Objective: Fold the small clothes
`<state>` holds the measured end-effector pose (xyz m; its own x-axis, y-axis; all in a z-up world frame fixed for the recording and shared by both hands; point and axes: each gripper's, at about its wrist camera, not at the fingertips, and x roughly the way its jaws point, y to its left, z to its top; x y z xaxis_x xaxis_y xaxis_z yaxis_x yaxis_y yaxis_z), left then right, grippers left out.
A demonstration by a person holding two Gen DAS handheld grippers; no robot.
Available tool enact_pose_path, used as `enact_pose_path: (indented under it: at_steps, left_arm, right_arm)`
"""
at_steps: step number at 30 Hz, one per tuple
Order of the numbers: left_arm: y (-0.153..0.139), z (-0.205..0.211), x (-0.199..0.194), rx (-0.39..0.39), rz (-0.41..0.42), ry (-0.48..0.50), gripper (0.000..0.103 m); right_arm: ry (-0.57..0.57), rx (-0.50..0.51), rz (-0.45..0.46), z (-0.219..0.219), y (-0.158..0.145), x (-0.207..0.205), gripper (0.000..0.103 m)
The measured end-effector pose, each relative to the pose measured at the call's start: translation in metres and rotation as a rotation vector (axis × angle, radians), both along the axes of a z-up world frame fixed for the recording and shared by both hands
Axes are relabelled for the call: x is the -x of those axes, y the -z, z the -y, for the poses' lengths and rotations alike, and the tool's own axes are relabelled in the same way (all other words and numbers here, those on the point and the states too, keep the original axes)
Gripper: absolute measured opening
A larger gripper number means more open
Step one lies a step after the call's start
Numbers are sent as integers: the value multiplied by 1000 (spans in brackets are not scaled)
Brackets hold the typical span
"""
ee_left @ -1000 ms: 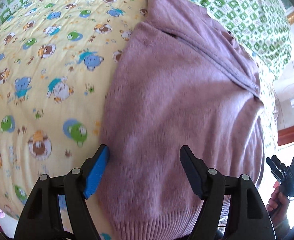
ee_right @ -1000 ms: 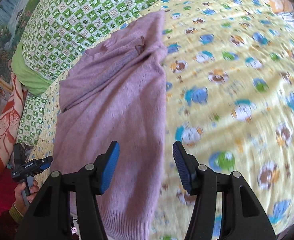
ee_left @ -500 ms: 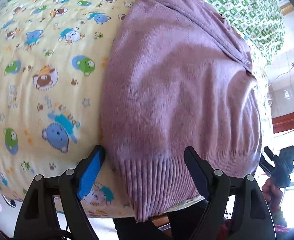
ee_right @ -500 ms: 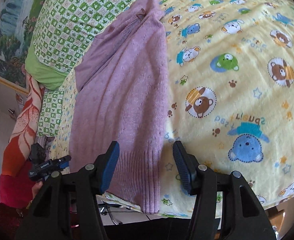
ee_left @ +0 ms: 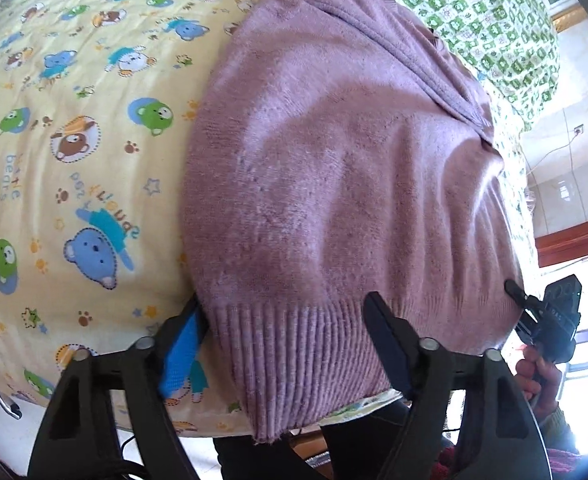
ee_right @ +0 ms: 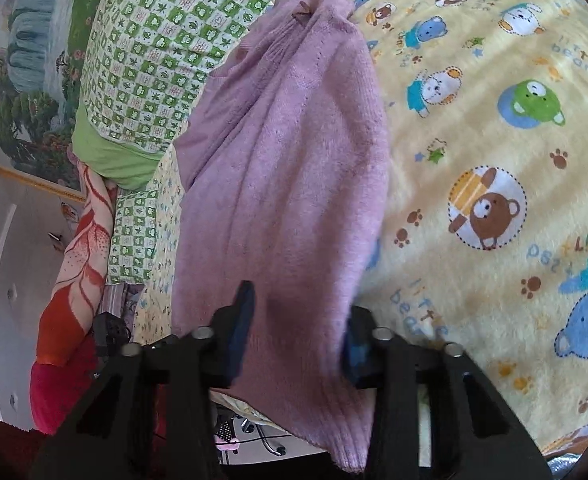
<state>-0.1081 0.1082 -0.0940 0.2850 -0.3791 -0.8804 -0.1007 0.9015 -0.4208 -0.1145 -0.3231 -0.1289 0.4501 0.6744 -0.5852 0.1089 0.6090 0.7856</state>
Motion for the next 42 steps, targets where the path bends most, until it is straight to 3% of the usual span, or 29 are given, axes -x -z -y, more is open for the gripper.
enact_pose_path:
  at_steps: [1, 2, 3, 5, 7, 10, 15, 18, 19, 22, 26, 30, 31, 32, 34, 35, 39, 42]
  left_arm:
    - [-1, -2, 1, -6, 10, -1, 47]
    - [-1, -4, 2, -6, 13, -1, 34]
    - [-1, -6, 2, 26, 9, 2, 11]
    - [-6, -12, 6, 93, 31, 7, 11]
    - [-15, -8, 9, 90, 64, 51, 11]
    - [-11, -5, 10, 73, 47, 80, 11]
    - [-1, -5, 6, 60, 17, 83, 12]
    - [1, -8, 3, 59, -11, 84, 25]
    - [3, -9, 1, 71, -33, 75, 34]
    - [4, -17, -2, 121, -45, 46, 46]
    - [9, -16, -5, 139, -48, 26, 48]
    - [7, -7, -7, 107, -14, 43, 42]
    - [5, -3, -7, 89, -3, 58, 18]
    - [5, 0, -8, 89, -3, 81, 12]
    - [-1, -1, -5, 104, 17, 88, 11]
    - [-6, -2, -3, 116, 38, 87, 11]
    - [-8, -6, 1, 152, 51, 77, 10]
    - [-11, -6, -4, 167, 54, 72, 10]
  right_arm:
    - [2, 10, -17, 2, 2, 2, 12]
    - [7, 11, -23, 5, 3, 5, 11]
    - [11, 9, -16, 7, 1, 7, 10]
    - [-2, 13, 18, 9, -10, 13, 9]
    - [-16, -12, 80, 13, -28, 19, 8]
    - [-22, -13, 133, 21, -45, 25, 8]
    - [-48, 102, 58, 24, -29, 26, 8]
    - [-46, 140, 8, 23, -15, 30, 8]
    - [-35, 134, -7, 23, -11, 31, 10]
    - [-7, 95, -30, 27, -5, 34, 14]
    - [-20, 79, -33, 29, -5, 34, 21]
    - [-1, 51, -43, 27, 0, 37, 21]
    - [0, 45, -43, 25, 1, 38, 21]
    - [-6, 38, -40, 23, 1, 39, 21]
    - [-29, 48, -26, 18, -1, 40, 20]
    - [-30, 54, -20, 18, -3, 41, 9]
    - [-22, 31, 28, 29, -13, 48, 8]
    - [-25, 21, 15, 28, -9, 45, 8]
